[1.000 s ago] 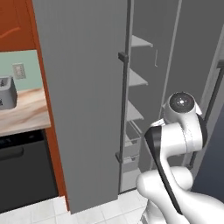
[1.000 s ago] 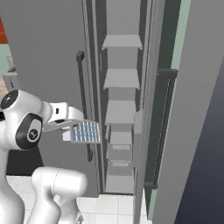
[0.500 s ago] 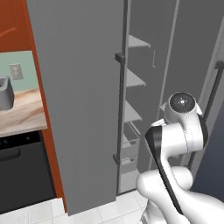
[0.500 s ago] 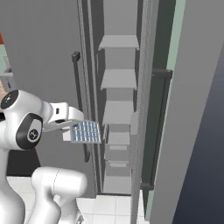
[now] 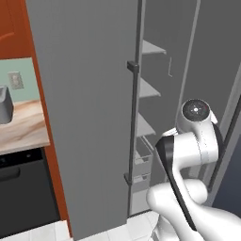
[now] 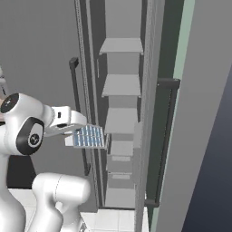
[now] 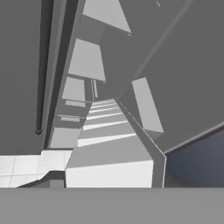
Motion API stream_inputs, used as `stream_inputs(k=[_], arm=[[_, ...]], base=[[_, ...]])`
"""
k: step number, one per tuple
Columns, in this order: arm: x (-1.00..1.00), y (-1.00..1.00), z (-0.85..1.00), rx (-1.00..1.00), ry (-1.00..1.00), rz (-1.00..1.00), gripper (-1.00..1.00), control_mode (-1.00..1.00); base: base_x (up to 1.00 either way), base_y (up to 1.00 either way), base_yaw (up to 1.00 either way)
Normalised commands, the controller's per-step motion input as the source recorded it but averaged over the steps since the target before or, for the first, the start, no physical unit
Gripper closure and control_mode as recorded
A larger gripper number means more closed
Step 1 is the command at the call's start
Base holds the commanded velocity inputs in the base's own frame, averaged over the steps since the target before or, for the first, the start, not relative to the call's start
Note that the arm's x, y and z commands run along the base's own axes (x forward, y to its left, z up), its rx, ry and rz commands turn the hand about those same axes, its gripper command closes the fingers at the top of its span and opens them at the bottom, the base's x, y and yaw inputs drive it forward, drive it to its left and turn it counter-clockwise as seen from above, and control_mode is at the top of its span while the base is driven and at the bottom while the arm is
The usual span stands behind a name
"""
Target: The ice cube tray has been filled with water. Take the tray and place it in the freezer to make ice. Close the freezer door after placing the tray.
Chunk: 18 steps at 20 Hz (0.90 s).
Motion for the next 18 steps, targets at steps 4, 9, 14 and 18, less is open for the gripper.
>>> stream_inputs(k=[4,9,14,18], arm=[[0.0,0.0,0.0,0.0,0.0,0.0,1.0,1.0],[0.0,0.0,0.0,0.0,0.0,0.0,1.0,1.0],[0.0,0.0,0.0,0.0,0.0,0.0,1.0,1.0],[0.0,0.0,0.0,0.0,0.0,0.0,1.0,1.0]], base=[[0.43,-0.25,0.0],[0.41,-0.25,0.0],[0.41,-0.27,0.0],[0.4,-0.27,0.0]])
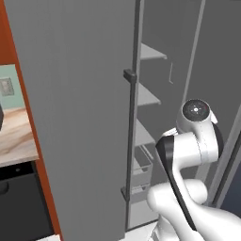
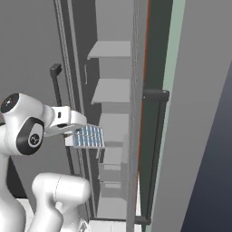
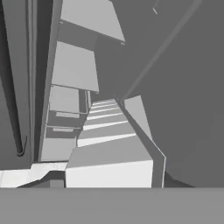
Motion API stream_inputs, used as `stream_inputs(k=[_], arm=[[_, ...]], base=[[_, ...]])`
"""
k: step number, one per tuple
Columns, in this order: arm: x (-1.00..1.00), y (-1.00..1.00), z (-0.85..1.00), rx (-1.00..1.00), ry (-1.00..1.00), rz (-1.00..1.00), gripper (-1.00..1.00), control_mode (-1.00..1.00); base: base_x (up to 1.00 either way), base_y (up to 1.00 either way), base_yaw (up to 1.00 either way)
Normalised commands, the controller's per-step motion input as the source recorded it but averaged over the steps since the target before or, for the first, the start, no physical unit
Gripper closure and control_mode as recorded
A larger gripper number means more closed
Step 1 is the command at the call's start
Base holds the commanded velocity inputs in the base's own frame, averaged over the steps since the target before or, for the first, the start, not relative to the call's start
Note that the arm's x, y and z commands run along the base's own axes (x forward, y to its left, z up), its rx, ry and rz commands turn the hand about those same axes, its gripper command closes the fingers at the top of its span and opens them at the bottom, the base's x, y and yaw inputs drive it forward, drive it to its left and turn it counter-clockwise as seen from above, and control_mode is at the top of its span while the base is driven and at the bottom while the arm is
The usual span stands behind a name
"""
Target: The ice cube tray has been filled with water. Take the tray and place it in the freezer to make ice. Close the freezer door after placing the tray.
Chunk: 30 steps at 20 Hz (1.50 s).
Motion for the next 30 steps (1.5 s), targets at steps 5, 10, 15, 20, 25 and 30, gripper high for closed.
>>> stream_inputs(k=[5,10,15,20,25,30], arm=[[0.0,0.0,0.0,0.0,0.0,0.0,1.0,1.0],[0.0,0.0,0.0,0.0,0.0,0.0,1.0,1.0],[0.0,0.0,0.0,0.0,0.0,0.0,1.0,1.0],[0.0,0.0,0.0,0.0,0.0,0.0,1.0,1.0],[0.0,0.0,0.0,0.0,0.0,0.0,1.0,1.0],[0.0,0.0,0.0,0.0,0.0,0.0,1.0,1.0]], base=[[0.48,-0.23,0.0],[0.53,-0.22,0.01],[0.52,-0.2,0.04],[0.44,-0.18,0.08],[0.27,-0.18,0.11],[0.02,-0.3,0.12]])
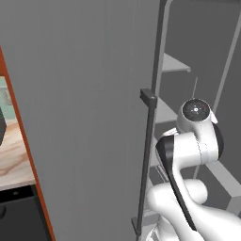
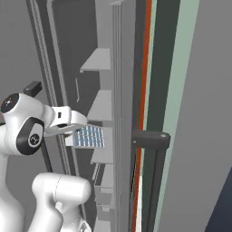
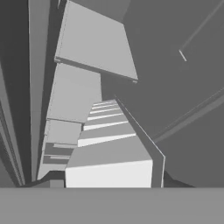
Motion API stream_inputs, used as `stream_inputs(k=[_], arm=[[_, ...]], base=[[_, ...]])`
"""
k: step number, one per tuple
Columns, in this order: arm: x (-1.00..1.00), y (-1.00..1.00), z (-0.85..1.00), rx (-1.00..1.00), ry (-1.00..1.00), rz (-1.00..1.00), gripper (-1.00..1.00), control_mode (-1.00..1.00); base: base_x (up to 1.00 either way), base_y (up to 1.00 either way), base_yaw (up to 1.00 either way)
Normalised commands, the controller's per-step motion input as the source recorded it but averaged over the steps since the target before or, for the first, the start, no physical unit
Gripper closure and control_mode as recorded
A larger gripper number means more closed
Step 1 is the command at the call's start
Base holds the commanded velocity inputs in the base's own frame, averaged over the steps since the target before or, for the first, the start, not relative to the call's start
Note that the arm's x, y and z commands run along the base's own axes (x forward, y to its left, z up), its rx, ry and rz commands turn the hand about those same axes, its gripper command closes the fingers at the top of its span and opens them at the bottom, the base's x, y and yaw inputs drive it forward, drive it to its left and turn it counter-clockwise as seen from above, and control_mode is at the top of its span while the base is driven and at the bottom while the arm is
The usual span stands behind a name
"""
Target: The ice cube tray has been filled with water. Take the tray and place it in the freezer to make ice. Close the freezer door after placing the tray.
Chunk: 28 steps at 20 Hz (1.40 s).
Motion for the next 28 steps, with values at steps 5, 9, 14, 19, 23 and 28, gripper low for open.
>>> stream_inputs(k=[5,9,14,19,23,28], arm=[[0.0,0.0,0.0,0.0,0.0,0.0,1.0,1.0],[0.0,0.0,0.0,0.0,0.0,0.0,1.0,1.0],[0.0,0.0,0.0,0.0,0.0,0.0,1.0,1.0],[0.0,0.0,0.0,0.0,0.0,0.0,1.0,1.0],[0.0,0.0,0.0,0.0,0.0,0.0,1.0,1.0],[0.0,0.0,0.0,0.0,0.0,0.0,1.0,1.0]], base=[[0.0,-0.47,0.11],[0.0,-0.46,0.08],[0.08,-0.03,0.06],[0.05,0.0,0.07],[-0.01,-0.01,0.07],[-0.09,-0.08,0.04]])
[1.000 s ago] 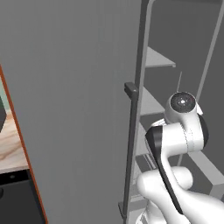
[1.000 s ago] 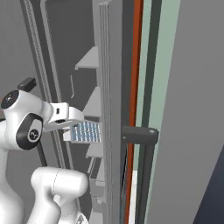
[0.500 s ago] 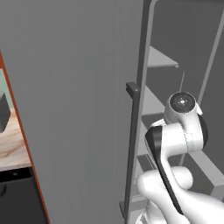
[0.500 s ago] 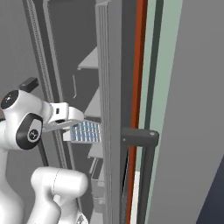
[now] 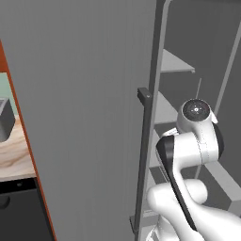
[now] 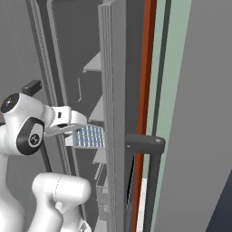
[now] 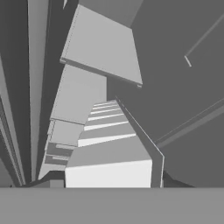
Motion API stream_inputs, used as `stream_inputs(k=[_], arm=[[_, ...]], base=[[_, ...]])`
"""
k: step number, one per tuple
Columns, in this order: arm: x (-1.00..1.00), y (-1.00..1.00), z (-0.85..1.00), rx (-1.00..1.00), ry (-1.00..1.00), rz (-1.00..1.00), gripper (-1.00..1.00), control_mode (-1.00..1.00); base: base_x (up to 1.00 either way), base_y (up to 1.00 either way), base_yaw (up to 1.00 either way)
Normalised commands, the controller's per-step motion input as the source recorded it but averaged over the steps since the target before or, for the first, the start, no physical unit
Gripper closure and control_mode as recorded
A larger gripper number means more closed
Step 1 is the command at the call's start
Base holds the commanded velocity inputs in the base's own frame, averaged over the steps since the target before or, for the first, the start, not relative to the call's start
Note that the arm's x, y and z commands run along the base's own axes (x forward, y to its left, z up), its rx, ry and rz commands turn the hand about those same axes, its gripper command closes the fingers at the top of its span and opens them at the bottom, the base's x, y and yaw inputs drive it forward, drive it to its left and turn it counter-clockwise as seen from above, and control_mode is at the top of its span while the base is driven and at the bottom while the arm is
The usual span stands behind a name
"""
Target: The ice cube tray has been filled with water. Take the tray and place it in the freezer to make ice. Close the freezer door after placing the tray.
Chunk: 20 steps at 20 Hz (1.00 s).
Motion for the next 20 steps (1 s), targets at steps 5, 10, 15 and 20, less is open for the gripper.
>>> stream_inputs(k=[5,10,15,20], arm=[[-0.03,-0.1,0.0,0.0,-0.08,0.01,1.0,-1.0],[-0.01,-0.29,0.0,-0.03,-0.24,0.07,1.0,-1.0],[-0.06,-0.14,0.0,-0.03,-0.23,0.16,1.0,-1.0],[0.0,0.0,0.0,-0.02,-0.03,0.2,1.0,-1.0]], base=[[-0.02,-0.05,0.01],[0.0,0.0,0.0],[0.0,0.0,0.0],[0.0,0.0,0.0]])
